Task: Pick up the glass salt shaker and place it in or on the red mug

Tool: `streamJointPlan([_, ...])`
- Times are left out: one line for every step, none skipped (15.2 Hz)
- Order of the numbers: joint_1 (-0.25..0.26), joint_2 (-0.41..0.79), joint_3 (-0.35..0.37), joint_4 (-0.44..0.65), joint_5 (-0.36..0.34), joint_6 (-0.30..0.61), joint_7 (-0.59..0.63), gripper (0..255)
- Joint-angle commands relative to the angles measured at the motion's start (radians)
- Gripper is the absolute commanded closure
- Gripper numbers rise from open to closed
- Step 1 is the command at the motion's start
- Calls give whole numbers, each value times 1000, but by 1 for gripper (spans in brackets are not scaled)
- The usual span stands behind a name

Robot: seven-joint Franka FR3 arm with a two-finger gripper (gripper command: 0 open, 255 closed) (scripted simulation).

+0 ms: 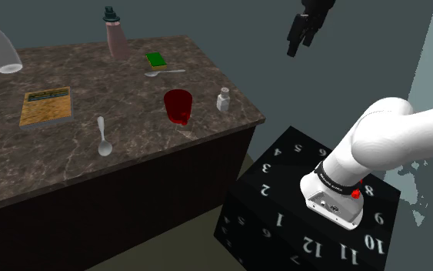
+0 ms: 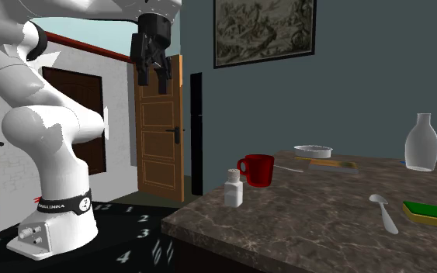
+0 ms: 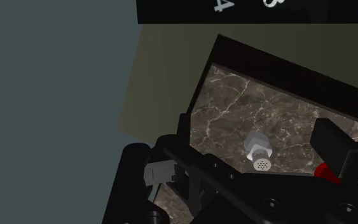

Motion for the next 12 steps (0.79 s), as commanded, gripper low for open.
streamJointPlan([0,0,0,0,0,0,0,0])
streamJointPlan([2,23,3,-11,7,33,10,0])
streamJointPlan([4,48,6,-20,13,67,20,0])
streamJointPlan([6,74,9,-28,20,100,30,0])
streamJointPlan([8,101,12,-34,26,133,40,0])
streamJointPlan([10,129,16,-39,32,167,49,0])
streamJointPlan([12,158,19,-43,38,200,58,0])
streamJointPlan([14,189,22,-45,44,232,67,0])
streamJointPlan([15,220,25,-45,50,265,75,0])
streamJointPlan([17,253,28,-45,55,296,83,0])
streamJointPlan([19,286,31,-42,61,328,91,0])
streamJointPlan([21,321,34,-39,66,359,99,0])
